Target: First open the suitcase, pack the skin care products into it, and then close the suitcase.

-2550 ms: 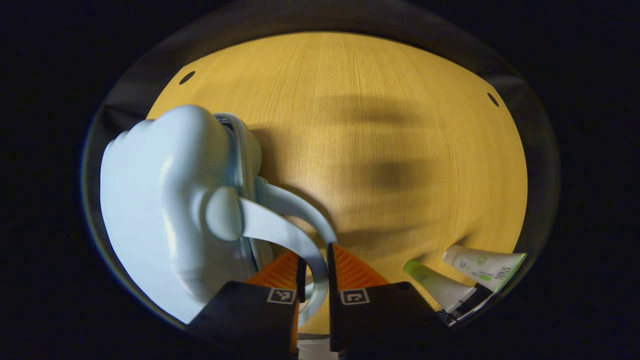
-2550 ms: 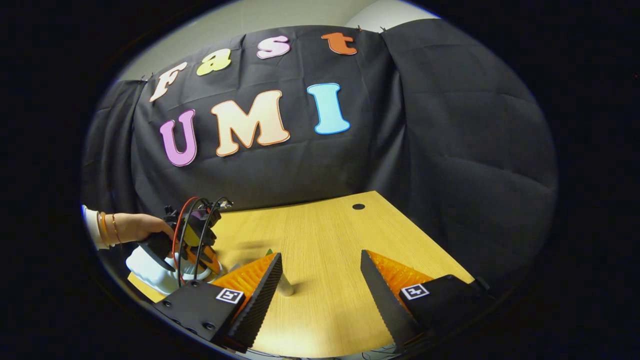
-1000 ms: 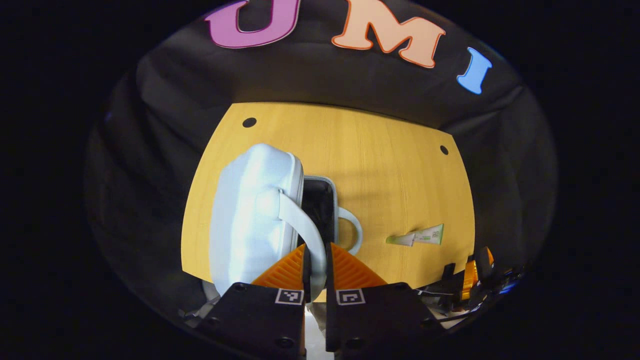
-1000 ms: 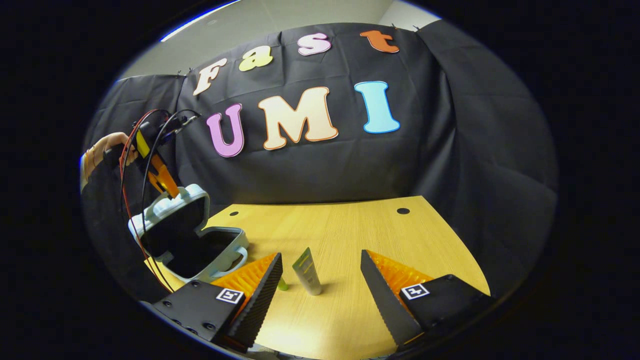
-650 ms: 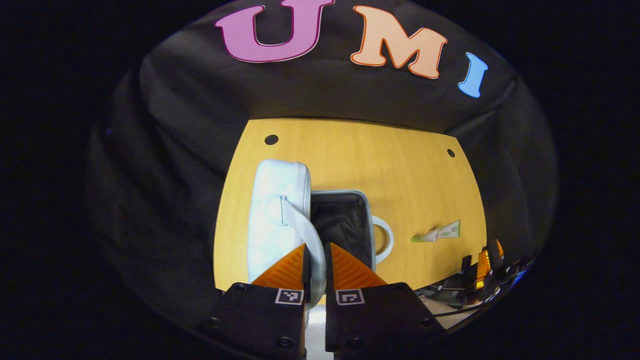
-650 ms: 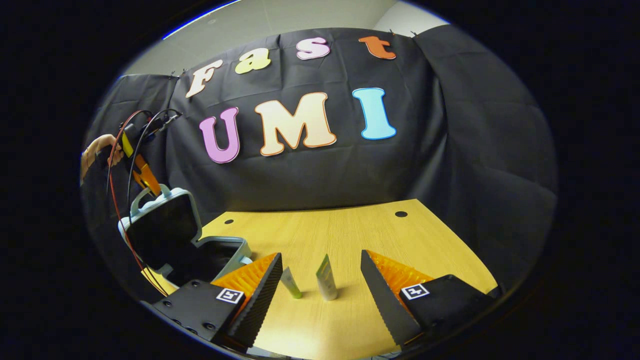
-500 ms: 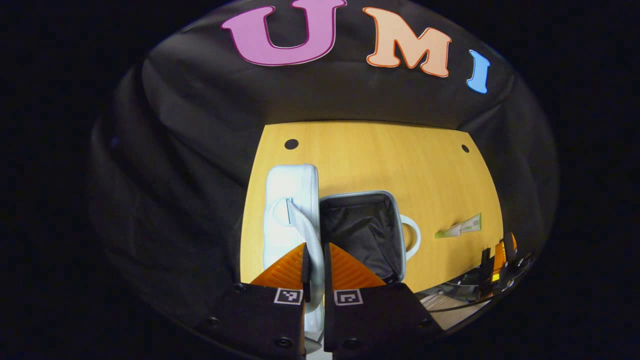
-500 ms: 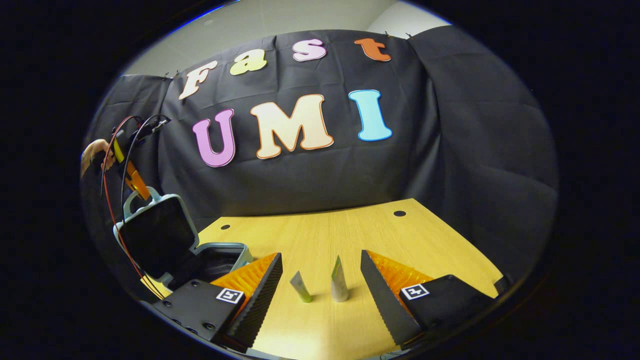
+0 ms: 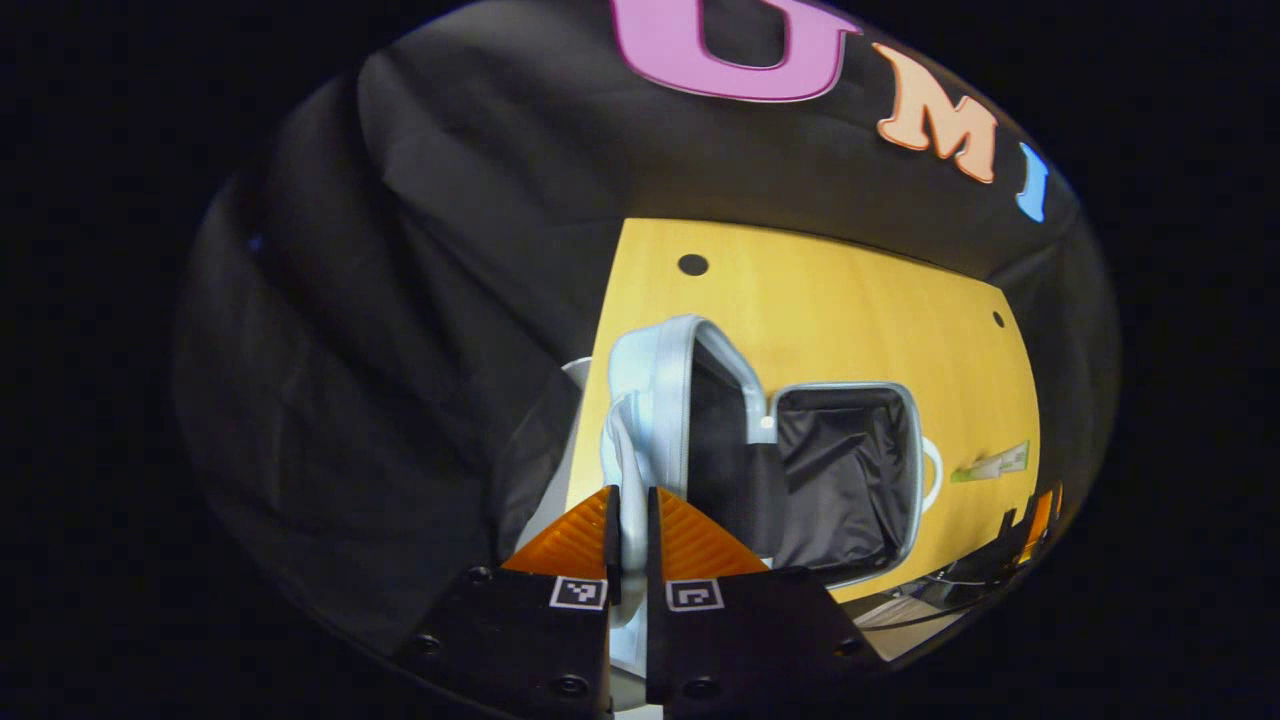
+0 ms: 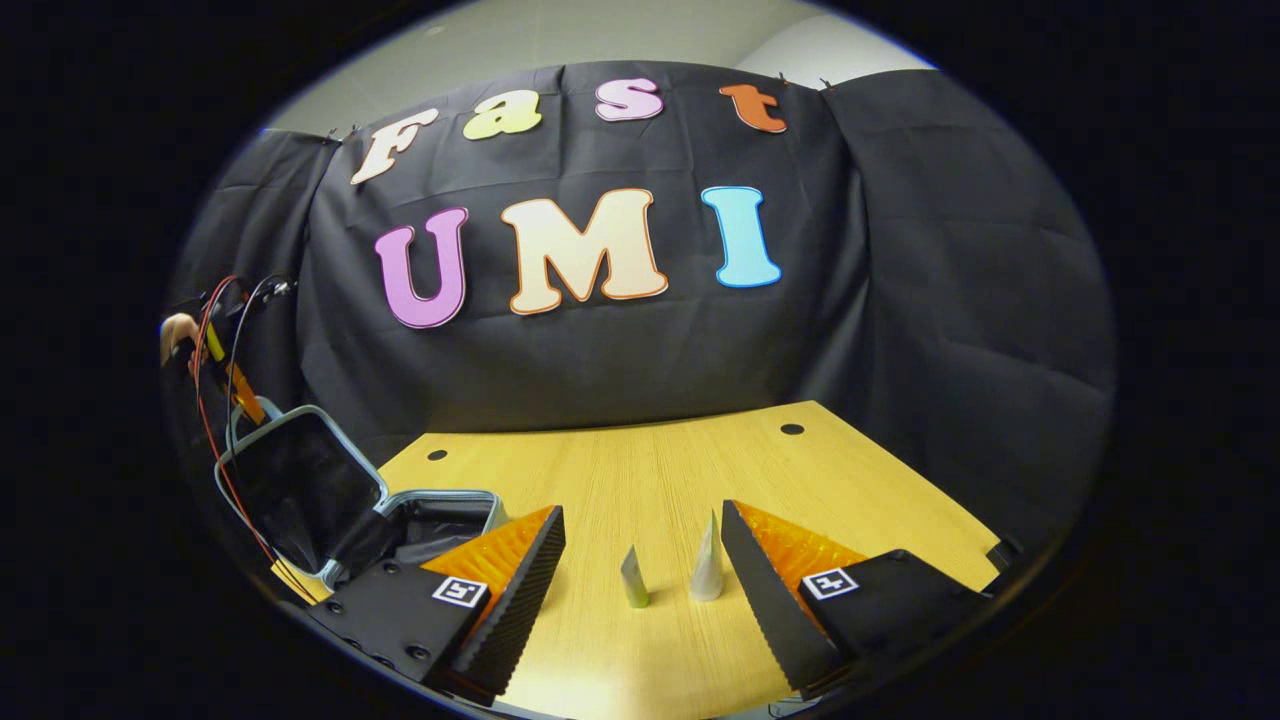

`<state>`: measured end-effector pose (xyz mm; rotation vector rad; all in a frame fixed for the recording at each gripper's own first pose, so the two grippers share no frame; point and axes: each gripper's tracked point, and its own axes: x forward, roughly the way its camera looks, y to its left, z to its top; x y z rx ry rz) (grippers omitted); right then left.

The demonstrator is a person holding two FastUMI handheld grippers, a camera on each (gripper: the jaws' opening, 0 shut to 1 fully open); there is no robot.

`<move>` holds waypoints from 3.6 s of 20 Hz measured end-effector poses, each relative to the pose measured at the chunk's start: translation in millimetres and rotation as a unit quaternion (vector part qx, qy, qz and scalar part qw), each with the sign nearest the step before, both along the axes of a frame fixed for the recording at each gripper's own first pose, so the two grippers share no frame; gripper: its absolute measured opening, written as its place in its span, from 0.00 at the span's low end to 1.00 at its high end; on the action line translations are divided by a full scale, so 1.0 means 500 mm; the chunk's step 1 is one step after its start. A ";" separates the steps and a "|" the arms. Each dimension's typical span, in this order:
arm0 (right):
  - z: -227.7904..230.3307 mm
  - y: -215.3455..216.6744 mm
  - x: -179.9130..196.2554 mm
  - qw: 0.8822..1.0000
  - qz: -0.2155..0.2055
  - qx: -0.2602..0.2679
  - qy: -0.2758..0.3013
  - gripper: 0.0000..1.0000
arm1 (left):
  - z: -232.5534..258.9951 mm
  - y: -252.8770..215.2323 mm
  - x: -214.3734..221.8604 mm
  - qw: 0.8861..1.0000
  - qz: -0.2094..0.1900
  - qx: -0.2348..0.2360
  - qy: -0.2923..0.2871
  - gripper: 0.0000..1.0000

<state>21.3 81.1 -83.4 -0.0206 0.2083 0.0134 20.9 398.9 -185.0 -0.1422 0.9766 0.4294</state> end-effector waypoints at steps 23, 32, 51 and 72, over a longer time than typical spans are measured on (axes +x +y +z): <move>0.000 -0.046 -0.039 0.996 -0.088 -0.009 0.010 0.98 | -0.267 -0.155 0.062 0.995 -0.082 -0.043 0.045 0.16; -0.056 -0.099 0.017 0.998 -0.008 -0.005 0.059 0.98 | -0.201 -0.587 0.140 0.980 -0.182 -0.074 -0.038 0.95; -0.336 -0.177 0.154 0.947 0.222 -0.026 0.232 0.98 | -0.365 -1.079 0.321 0.973 -0.101 -0.183 -0.098 0.96; -0.434 -0.136 0.206 0.933 0.257 -0.042 0.248 0.69 | -0.441 -1.072 0.441 0.971 -0.067 -0.137 -0.185 0.19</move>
